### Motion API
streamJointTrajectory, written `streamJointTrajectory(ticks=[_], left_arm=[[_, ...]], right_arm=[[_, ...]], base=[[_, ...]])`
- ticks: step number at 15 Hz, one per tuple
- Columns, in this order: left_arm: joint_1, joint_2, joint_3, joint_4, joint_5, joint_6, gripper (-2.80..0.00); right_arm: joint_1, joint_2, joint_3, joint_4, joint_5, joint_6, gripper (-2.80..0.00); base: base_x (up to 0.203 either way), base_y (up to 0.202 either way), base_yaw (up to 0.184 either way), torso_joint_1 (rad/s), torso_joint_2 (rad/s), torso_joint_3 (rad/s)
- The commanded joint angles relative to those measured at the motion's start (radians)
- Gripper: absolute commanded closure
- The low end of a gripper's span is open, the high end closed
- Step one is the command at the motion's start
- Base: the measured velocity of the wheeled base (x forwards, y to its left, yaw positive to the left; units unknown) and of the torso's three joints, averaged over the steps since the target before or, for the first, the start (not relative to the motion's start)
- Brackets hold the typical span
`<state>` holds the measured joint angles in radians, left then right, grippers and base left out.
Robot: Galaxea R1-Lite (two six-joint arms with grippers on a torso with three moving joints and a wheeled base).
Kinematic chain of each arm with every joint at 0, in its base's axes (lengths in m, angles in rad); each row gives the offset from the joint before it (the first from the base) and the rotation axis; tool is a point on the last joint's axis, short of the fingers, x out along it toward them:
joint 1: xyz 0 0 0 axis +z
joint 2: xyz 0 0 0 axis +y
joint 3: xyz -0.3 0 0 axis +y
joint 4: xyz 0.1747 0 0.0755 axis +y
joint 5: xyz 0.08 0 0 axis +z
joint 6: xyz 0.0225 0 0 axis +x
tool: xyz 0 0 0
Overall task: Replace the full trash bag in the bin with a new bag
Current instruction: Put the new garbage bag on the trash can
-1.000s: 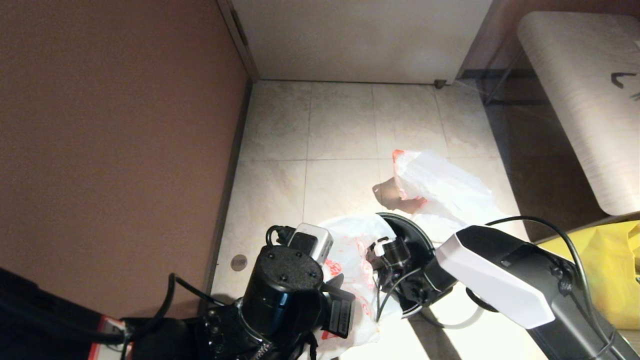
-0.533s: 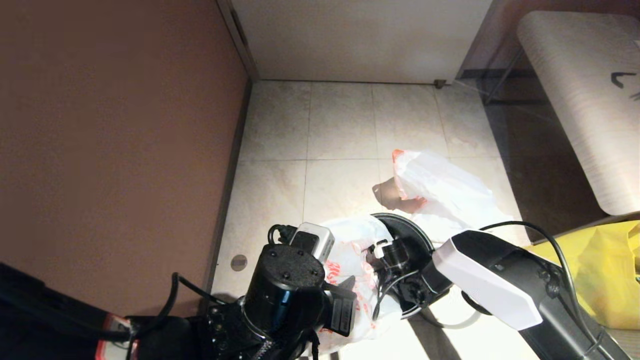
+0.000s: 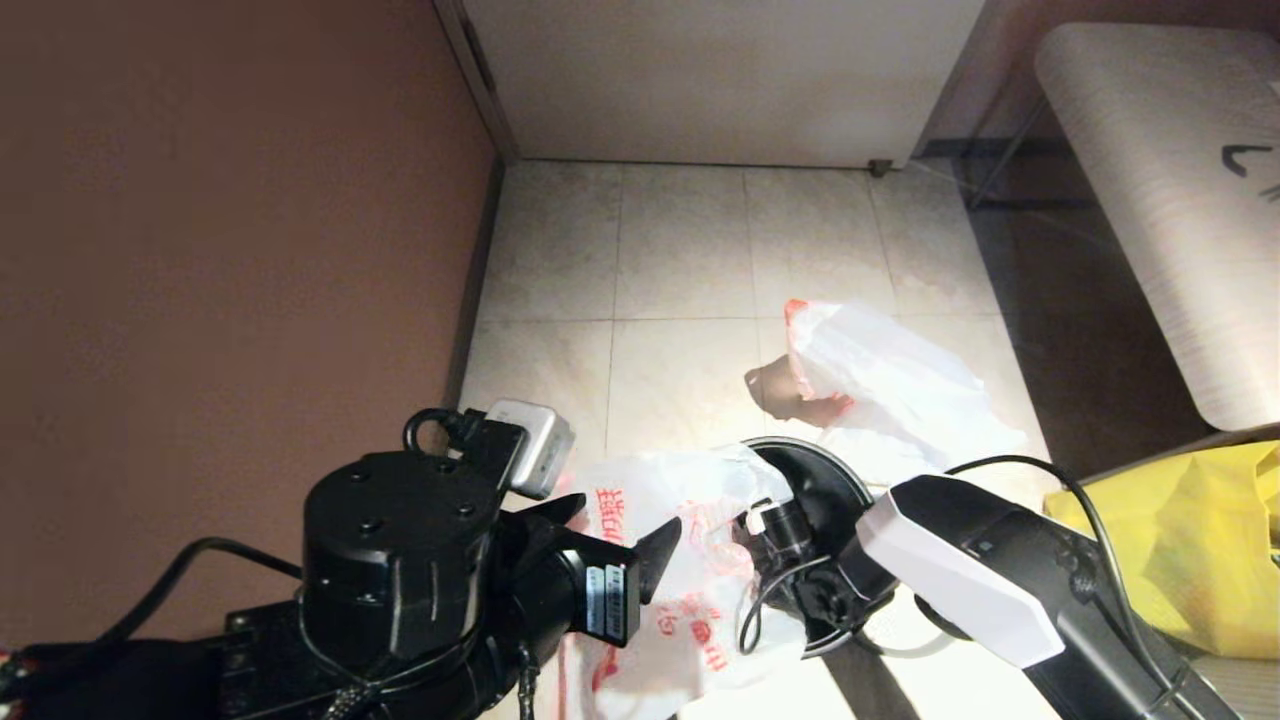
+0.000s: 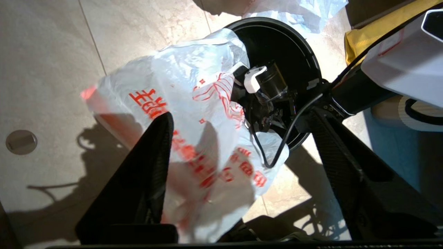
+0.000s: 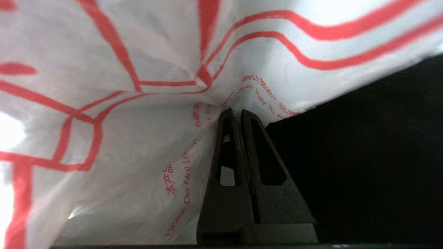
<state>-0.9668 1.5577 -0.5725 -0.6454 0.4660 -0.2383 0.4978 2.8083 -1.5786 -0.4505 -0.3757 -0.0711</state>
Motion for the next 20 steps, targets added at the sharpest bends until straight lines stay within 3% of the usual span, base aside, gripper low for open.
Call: streamJointTrajectory(ticks=[1, 9, 13, 16, 20], left_arm=[[0.003, -0.011, 0.008, -0.005, 0.002, -0.024, -2.8], [0.022, -0.068, 0.078, -0.005, 0.006, -0.083, -2.8], [0.07, -0.096, 0.12, -0.002, 0.004, -0.092, -2.8], [0.141, -0.026, 0.173, -0.002, 0.003, -0.165, -2.8], [0.156, -0.007, 0.244, -0.005, 0.0, -0.221, -2.8]], right_arm=[[-0.001, 0.023, -0.021, 0.0, -0.003, -0.003, 0.0], [0.017, -0.031, -0.041, 0.106, 0.018, 0.026, 0.0], [0.021, -0.18, 0.102, 0.103, 0.037, 0.067, 0.0], [0.021, -0.294, 0.232, 0.098, 0.061, 0.119, 0.0], [0.022, -0.345, 0.276, 0.098, 0.076, 0.181, 0.0]], base=[[0.0, 0.0, 0.0, 0.0, 0.0, 0.0], [0.0, 0.0, 0.0, 0.0, 0.0, 0.0], [0.0, 0.0, 0.0, 0.0, 0.0, 0.0], [0.0, 0.0, 0.0, 0.0, 0.0, 0.0], [0.0, 0.0, 0.0, 0.0, 0.0, 0.0]])
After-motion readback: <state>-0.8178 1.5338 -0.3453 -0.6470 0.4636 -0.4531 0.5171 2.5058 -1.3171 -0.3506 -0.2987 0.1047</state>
